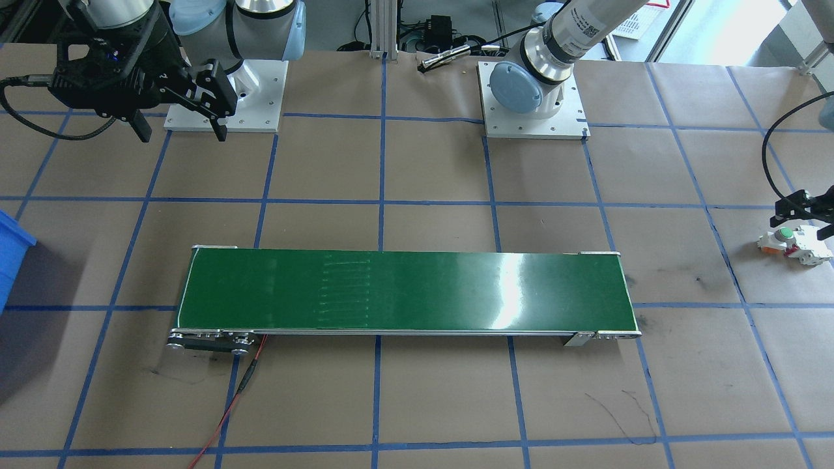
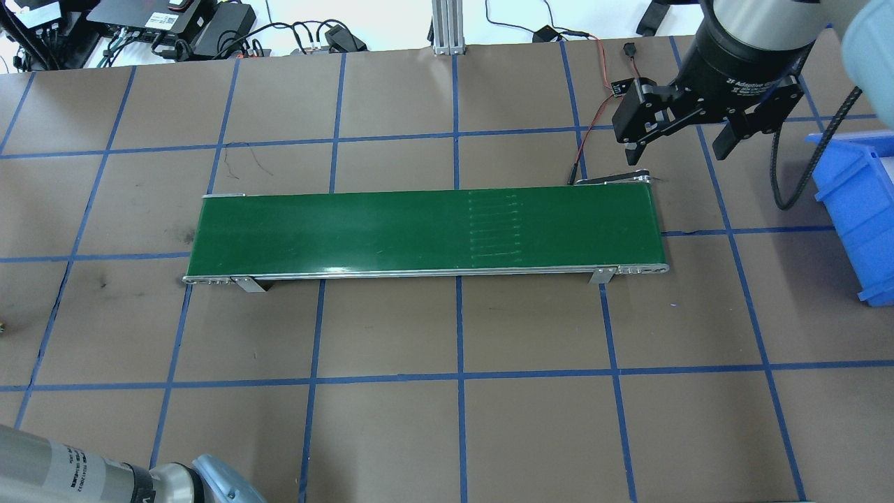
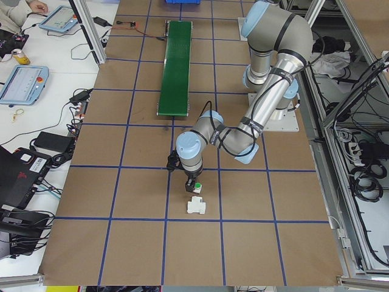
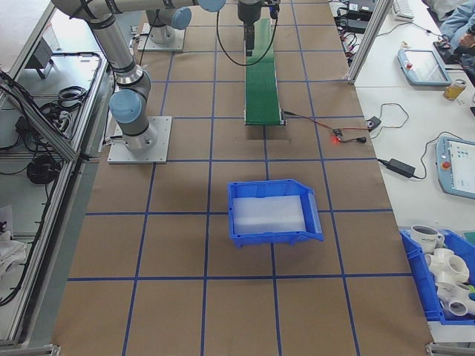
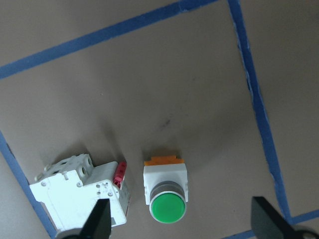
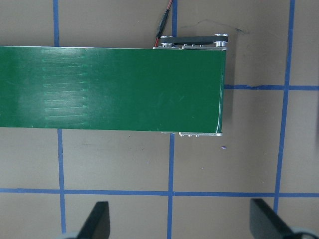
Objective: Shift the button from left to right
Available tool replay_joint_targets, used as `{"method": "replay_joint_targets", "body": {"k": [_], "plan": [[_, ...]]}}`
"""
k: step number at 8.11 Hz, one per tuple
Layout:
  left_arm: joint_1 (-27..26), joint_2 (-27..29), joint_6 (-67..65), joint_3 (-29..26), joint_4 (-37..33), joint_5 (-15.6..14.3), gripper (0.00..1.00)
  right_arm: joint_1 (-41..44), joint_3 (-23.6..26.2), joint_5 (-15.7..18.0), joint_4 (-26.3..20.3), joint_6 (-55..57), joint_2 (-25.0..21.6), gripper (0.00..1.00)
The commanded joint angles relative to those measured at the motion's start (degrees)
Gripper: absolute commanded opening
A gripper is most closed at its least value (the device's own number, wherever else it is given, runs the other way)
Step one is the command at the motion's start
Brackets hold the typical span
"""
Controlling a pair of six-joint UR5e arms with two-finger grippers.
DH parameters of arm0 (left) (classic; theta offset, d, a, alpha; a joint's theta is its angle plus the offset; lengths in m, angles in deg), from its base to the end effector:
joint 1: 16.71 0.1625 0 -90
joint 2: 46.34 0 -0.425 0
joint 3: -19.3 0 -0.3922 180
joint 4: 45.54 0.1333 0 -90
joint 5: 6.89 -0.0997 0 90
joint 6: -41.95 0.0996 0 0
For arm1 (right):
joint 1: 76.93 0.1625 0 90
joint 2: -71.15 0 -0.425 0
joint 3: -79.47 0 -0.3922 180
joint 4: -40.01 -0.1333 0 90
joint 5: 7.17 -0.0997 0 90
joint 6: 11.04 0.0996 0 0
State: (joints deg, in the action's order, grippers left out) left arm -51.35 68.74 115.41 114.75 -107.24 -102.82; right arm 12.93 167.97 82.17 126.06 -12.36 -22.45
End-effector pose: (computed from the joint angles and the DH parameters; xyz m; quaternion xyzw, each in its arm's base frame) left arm 0.4350 -0.4501 0.2453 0.1581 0.9859 0.0550 0.0048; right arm 0.1333 -0.4660 0.5240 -0.0104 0.9999 -0.0101 0.0056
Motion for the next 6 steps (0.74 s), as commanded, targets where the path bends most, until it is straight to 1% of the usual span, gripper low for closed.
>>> {"method": "replay_joint_targets", "body": {"k": [1, 6], "plan": [[-0.1, 2.5, 1.9, 0.3, 1.2, -0.1, 1.00, 0.0, 0.0, -0.1, -0.1, 0.0, 0.0, 1.00], [0.0, 4.4, 1.8, 1.1, 2.3, -0.2, 1.00, 0.0, 0.0, 0.1, -0.1, 0.0, 0.0, 1.00]]}}
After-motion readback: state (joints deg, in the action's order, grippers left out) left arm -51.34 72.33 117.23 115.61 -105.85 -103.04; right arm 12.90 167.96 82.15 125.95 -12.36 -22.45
